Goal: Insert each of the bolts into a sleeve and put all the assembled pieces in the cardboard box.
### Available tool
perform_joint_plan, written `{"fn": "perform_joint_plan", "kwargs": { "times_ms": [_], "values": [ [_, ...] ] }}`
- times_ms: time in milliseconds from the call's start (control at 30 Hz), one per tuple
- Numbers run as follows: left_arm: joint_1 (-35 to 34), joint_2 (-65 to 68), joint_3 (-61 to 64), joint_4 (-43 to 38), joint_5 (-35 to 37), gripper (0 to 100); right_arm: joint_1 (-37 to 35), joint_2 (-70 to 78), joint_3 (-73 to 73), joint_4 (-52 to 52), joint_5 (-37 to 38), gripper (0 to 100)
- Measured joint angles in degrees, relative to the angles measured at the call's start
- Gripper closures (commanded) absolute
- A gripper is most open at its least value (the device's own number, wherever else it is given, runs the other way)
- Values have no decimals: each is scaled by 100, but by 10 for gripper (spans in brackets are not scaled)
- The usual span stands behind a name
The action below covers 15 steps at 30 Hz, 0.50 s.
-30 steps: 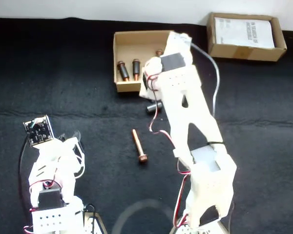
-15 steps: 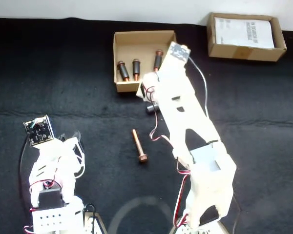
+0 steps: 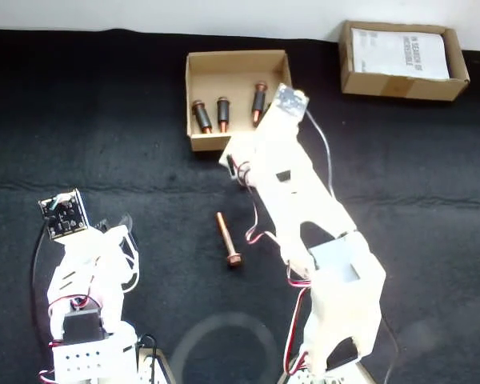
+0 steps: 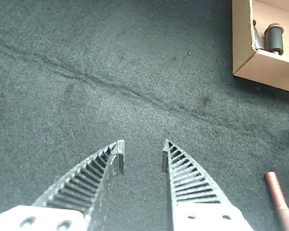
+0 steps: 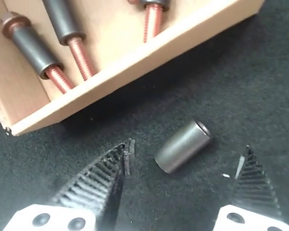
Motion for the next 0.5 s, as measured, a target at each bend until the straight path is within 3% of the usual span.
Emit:
{"fn": "perform_joint_plan", "kwargs": {
  "times_ms": [233, 433, 500],
  "values": [
    [0, 0, 0, 0, 0, 853, -9, -9, 607, -897, 0, 722],
    [0, 0, 0, 0, 0, 853, 18, -114, 967, -1266, 0, 978],
    [0, 0, 0, 0, 0, 853, 26, -114, 1073, -1345, 0, 985]
  ]
}}
